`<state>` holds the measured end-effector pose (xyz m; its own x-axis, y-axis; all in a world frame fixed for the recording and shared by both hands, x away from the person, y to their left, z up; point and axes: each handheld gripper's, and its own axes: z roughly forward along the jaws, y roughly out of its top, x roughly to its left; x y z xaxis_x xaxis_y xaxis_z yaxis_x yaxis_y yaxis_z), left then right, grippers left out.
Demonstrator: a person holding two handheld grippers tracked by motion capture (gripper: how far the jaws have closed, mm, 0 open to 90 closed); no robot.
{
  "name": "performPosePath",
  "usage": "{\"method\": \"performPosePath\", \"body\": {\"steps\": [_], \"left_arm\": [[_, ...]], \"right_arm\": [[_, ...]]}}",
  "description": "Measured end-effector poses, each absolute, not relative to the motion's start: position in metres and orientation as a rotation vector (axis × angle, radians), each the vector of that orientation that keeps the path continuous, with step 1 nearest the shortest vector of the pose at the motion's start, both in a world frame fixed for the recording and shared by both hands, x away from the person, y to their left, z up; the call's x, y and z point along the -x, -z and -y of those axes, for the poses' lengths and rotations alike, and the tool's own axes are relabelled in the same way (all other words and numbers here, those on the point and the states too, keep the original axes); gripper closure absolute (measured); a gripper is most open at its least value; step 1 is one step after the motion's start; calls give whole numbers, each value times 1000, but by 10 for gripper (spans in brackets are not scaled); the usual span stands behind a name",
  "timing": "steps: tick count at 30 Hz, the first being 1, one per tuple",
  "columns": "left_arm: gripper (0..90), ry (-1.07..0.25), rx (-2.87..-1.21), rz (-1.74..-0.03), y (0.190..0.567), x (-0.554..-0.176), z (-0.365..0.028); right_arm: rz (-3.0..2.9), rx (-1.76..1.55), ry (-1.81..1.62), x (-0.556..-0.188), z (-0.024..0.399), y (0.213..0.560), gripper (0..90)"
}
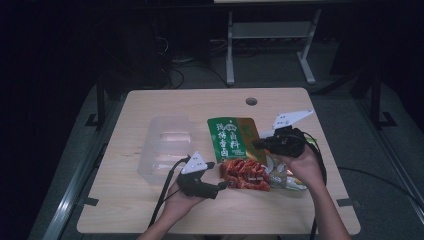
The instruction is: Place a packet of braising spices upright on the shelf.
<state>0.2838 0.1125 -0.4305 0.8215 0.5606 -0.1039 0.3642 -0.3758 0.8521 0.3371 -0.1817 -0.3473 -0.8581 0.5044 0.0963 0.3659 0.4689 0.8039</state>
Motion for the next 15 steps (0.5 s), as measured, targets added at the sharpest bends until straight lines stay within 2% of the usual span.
{"method": "performPosePath", "body": {"steps": [7, 8, 15], "left_arm": [[187, -252, -2018, -720, 437, -296, -103], [214, -193, -2003, -735, 441, -301, -101], [352, -60, -1960, -755, 446, -322, -93]], "right_arm": [[-2537, -733, -1394, -328, 192, 354, 900], [-2534, -743, -1382, -327, 194, 355, 900], [-2536, -711, -1424, -323, 199, 359, 900]]}}
